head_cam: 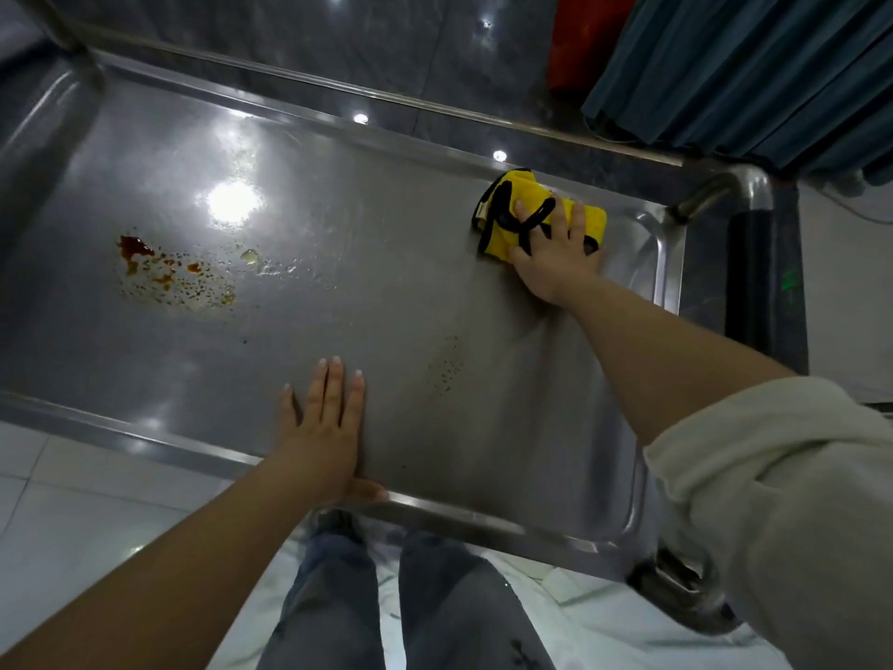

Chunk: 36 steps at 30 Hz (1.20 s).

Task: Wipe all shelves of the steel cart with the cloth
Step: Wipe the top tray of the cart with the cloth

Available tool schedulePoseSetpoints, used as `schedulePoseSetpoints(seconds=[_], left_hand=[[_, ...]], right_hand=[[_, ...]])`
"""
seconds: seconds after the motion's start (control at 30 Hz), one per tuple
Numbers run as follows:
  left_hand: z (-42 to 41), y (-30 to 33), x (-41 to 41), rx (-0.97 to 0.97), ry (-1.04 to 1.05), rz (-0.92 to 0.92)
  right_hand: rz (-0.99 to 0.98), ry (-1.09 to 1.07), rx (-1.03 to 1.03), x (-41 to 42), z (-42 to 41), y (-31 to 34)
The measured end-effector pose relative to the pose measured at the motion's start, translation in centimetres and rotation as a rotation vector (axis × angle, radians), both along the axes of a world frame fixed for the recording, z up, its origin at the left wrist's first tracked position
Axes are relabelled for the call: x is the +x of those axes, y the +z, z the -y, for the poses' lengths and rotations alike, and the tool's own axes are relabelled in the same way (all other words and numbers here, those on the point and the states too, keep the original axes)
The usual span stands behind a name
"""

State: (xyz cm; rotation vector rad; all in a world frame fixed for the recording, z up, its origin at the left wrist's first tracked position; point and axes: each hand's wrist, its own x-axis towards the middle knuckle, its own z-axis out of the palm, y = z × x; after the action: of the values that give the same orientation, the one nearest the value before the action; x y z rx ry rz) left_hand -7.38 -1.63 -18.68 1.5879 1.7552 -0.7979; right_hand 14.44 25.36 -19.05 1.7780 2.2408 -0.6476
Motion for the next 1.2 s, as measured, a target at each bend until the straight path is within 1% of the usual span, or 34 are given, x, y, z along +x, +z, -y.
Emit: schedulePoseSetpoints(seconds=[0.13, 0.3, 0.37, 0.5, 0.6, 0.7, 0.8, 0.87, 1.0, 1.1, 1.2], left_hand=[[-0.2, 0.6, -0.2, -0.002, -0.016, 0.041], [0.1, 0.7, -0.5, 0.060, -0.046, 0.093], [0.6, 0.5, -0.9, 0.128, -0.063, 0.120], [2.2, 0.1, -2.2, 0.343, -0.112, 0.116], [3.0, -0.2, -2.9, 0.408, -0.150, 0.127], [3.4, -0.2, -5.0, 0.489, -0.239, 0.189], [3.7, -0.5, -7.1, 0.534, -0.342, 0.217], [3.4, -0.9, -7.3, 0.574, -0.381, 0.217], [2.4, -1.3, -6.8, 0.637, -0.396, 0.232], [1.9, -1.4, -6.7, 0.664, -0.371, 0.258], [1.8, -1.5, -6.8, 0.692, -0.355, 0.281]], right_hand=[[-0.042, -0.006, 0.047, 0.3, 4.3, -0.3], [-0.075, 0.047, 0.143, 1.4, 14.2, -0.9], [-0.059, 0.069, 0.165, 1.8, 18.7, -0.9], [-0.026, 0.122, 0.228, 2.1, 26.9, -0.6], [-0.010, 0.221, 0.219, 1.8, 30.5, -0.4], [0.002, 0.311, 0.219, 0.9, 30.7, -0.2], [0.003, 0.382, 0.235, -0.3, 27.4, -0.2], [0.015, 0.321, 0.224, -1.6, 24.0, -0.6], [0.030, 0.093, 0.142, -4.9, 18.6, -0.8], [0.052, 0.051, 0.133, -5.8, 19.2, -0.4], [0.064, 0.172, 0.196, -4.3, 23.4, 0.0]])
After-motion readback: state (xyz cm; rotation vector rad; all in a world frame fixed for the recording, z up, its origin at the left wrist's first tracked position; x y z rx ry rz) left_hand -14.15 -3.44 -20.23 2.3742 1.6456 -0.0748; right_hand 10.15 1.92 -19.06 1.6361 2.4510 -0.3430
